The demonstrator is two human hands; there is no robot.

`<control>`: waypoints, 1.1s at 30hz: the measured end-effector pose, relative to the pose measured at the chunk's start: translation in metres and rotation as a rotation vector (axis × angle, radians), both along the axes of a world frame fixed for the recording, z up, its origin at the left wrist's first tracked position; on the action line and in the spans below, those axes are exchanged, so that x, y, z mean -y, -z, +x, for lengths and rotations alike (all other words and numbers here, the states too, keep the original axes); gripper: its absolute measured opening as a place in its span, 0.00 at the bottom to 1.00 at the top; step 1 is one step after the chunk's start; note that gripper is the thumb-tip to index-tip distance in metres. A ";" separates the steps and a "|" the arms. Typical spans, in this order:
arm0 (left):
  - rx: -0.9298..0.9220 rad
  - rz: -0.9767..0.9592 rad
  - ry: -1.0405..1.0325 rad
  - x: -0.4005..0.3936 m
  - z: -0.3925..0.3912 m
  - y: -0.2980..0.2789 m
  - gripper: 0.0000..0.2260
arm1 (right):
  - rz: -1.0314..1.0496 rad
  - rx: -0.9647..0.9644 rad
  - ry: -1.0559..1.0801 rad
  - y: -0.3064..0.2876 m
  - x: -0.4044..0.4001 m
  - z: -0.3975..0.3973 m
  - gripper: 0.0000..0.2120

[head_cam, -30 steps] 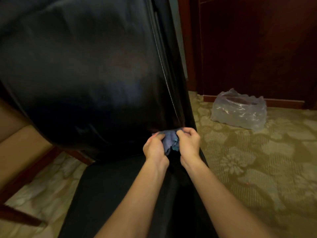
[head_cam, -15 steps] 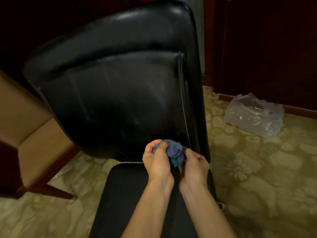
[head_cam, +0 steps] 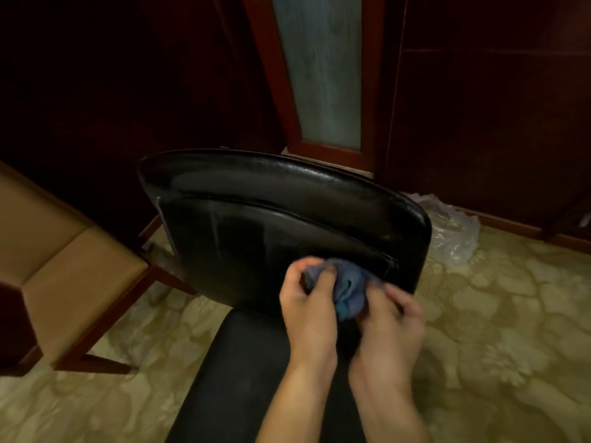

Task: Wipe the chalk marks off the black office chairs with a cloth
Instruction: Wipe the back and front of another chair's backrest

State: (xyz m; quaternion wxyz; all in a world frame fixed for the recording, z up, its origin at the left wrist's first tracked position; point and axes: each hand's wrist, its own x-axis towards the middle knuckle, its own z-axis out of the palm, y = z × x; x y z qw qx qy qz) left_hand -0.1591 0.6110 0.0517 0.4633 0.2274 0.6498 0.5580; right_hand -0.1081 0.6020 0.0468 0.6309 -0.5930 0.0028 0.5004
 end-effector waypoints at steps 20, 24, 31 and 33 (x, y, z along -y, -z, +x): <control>-0.284 0.028 0.437 0.012 0.048 -0.026 0.06 | 0.141 0.852 -0.089 -0.022 0.021 0.088 0.06; 0.121 -0.093 0.203 -0.004 0.045 -0.033 0.05 | 0.180 0.741 -0.140 -0.034 0.001 0.078 0.07; 0.170 -0.038 -0.021 -0.041 -0.001 -0.051 0.07 | 0.249 0.792 -0.308 -0.051 -0.037 0.029 0.09; 0.149 -0.004 -0.072 -0.052 -0.018 -0.050 0.08 | 0.247 0.790 -0.356 -0.058 -0.053 0.007 0.08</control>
